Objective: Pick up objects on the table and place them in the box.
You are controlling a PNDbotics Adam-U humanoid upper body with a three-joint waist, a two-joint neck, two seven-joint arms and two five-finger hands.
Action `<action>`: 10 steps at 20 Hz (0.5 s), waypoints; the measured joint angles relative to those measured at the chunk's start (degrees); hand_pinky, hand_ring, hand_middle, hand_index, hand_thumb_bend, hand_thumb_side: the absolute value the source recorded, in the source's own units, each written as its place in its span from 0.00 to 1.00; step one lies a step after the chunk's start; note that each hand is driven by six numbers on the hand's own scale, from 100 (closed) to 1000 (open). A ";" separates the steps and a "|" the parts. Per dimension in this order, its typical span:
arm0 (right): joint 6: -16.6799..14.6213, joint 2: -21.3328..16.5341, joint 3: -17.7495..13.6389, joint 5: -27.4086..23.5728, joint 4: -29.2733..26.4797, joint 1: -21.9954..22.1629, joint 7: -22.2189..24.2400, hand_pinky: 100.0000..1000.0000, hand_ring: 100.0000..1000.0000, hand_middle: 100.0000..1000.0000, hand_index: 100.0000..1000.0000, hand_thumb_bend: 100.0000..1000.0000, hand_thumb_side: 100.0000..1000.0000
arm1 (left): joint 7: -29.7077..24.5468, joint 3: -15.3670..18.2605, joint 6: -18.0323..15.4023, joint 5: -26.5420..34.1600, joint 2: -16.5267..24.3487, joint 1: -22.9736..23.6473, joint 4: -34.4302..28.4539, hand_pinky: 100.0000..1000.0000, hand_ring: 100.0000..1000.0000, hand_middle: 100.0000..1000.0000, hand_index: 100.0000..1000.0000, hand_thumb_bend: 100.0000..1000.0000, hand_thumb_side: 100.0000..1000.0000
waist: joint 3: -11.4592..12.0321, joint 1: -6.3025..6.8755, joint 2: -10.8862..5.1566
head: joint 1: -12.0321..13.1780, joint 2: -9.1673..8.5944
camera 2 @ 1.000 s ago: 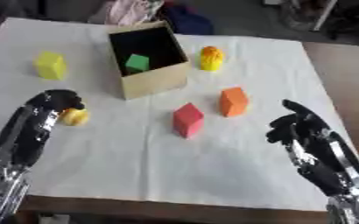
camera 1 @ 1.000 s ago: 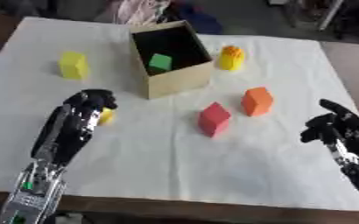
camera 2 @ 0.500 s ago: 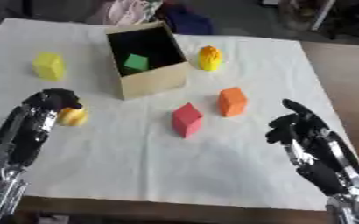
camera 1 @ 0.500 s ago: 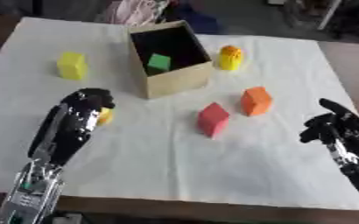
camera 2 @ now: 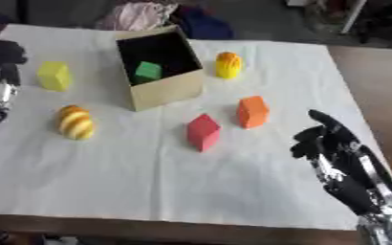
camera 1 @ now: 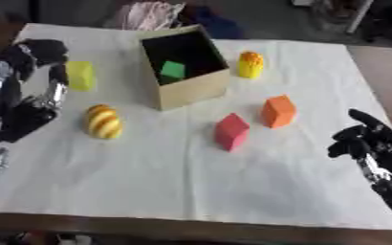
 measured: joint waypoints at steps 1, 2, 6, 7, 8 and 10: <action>0.01 -0.01 0.01 0.00 0.00 0.00 0.01 0.54 0.55 0.58 0.92 0.00 0.36 | -0.48 0.18 0.61 -1.01 3.16 -1.50 1.15 0.86 0.79 0.76 0.88 0.00 0.21 | -0.28 0.00 -0.08 | 0.07 -0.01; 0.02 -0.02 0.03 0.00 0.00 0.01 0.03 0.54 0.55 0.58 0.92 0.00 0.36 | -1.19 0.28 1.08 -2.01 6.14 -3.25 2.70 0.86 0.80 0.77 0.89 0.00 0.19 | -0.58 0.00 -0.17 | 0.21 -0.01; 0.10 -0.15 0.48 0.00 0.00 0.03 0.25 0.54 0.55 0.58 0.92 0.00 0.36 | -6.11 -0.61 0.46 -8.39 16.43 -10.47 12.40 0.87 0.84 0.83 0.95 0.00 0.16 | -2.34 0.11 -0.25 | 1.05 -0.04; 0.07 -0.29 0.63 -0.01 0.00 0.04 0.32 0.54 0.55 0.58 0.92 0.00 0.35 | -7.72 -1.27 -0.28 -10.41 18.32 -11.89 15.29 0.87 0.85 0.84 0.97 0.00 0.17 | -2.89 0.22 -0.25 | 1.30 -0.17; 0.08 -0.49 0.72 -0.01 0.01 0.04 0.40 0.54 0.55 0.58 0.92 0.00 0.36 | -9.53 -2.07 -1.24 -12.64 19.87 -13.42 18.38 0.87 0.85 0.85 0.97 0.00 0.17 | -3.39 0.33 -0.25 | 1.55 -0.40; 0.06 -0.71 0.76 -0.03 0.01 0.04 0.51 0.54 0.55 0.58 0.92 0.00 0.36 | -13.17 -3.51 -3.17 -17.17 21.68 -16.28 24.36 0.87 0.87 0.87 0.98 0.00 0.19 | -4.16 0.41 -0.24 | 2.02 -0.58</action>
